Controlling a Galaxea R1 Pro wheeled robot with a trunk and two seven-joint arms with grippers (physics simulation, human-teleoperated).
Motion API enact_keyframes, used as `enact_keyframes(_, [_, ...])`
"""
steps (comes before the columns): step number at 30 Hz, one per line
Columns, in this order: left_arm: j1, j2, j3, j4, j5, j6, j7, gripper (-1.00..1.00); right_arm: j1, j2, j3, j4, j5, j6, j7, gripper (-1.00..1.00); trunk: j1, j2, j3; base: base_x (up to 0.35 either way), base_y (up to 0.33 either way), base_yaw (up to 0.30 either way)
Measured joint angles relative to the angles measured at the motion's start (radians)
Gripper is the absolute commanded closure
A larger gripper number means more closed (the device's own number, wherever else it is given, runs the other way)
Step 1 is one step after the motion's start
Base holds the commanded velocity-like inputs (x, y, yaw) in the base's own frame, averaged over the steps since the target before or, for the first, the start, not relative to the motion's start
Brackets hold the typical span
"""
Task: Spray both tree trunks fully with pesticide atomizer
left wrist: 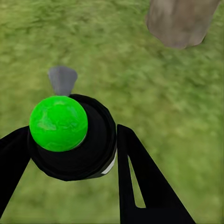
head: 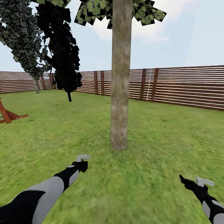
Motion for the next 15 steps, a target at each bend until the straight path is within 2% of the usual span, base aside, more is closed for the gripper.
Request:
enact_keyframes(6, [0.001,0.000,0.000,0.015,0.000,0.001,0.000,1.00,0.001,0.000,0.000,0.005,0.000,-0.001,-0.008,-1.00,0.000,0.000,0.000,0.023,0.000,0.000])
enact_keyframes(15, [0.000,0.000,0.000,0.035,-0.001,0.003,0.000,1.00,0.001,0.000,0.000,0.002,0.001,0.000,-0.004,-1.00,0.000,0.000,0.000,0.303,0.000,0.000])
